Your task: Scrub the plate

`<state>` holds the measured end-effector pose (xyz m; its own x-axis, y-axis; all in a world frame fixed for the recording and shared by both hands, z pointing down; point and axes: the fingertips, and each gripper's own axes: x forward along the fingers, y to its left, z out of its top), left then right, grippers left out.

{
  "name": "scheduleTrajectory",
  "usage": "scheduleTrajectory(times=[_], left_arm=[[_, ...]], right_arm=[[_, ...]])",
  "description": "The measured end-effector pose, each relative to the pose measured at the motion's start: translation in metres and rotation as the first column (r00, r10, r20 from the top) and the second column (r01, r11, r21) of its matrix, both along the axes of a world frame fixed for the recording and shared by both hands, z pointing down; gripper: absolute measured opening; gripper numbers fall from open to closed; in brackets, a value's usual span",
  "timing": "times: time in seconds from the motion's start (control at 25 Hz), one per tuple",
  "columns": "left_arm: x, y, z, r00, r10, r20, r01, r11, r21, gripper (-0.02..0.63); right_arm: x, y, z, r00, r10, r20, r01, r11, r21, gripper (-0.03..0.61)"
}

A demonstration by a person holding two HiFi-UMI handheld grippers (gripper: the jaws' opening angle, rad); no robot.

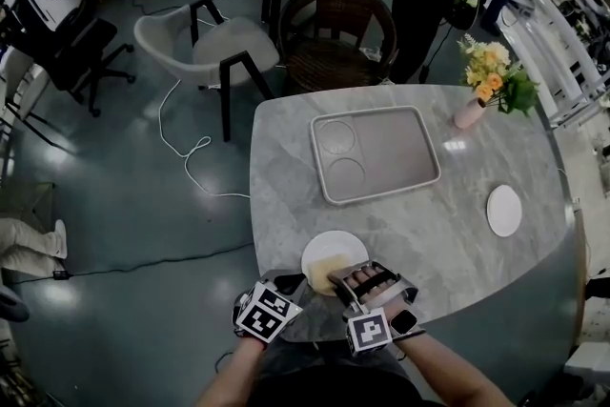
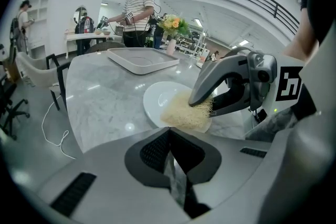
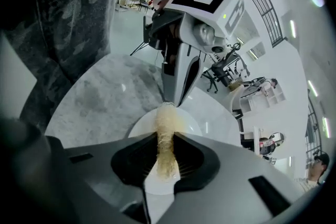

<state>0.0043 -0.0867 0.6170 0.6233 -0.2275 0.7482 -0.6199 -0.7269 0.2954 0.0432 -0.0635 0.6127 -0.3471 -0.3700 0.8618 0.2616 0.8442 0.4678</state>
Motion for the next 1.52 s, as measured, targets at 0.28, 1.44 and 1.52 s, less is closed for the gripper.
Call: scheduleTrajectory(times=[0.28, 1.44, 1.52], left_arm=[[0.0, -0.001, 0.0, 1.0, -0.007, 0.0, 0.007, 1.0, 0.01, 0.012], [0.0, 0.001, 0.002, 1.0, -0.015, -0.006, 0.015, 1.0, -0.01, 0.012], [-0.001, 0.001, 0.002, 1.0, -0.015, -0.009, 0.015, 1.0, -0.009, 0.012]], right_arm=[[-0.008, -0.029, 0.0, 1.0, -0.021, -0.007, 0.021, 0.999, 0.038, 0.081], [0.06, -0.032, -0.004, 0.962, 0.269, -0.038, -0.265, 0.96, 0.089, 0.081], [0.059, -0.026, -0.003, 0.96, 0.278, -0.037, -0.275, 0.958, 0.08, 0.081]])
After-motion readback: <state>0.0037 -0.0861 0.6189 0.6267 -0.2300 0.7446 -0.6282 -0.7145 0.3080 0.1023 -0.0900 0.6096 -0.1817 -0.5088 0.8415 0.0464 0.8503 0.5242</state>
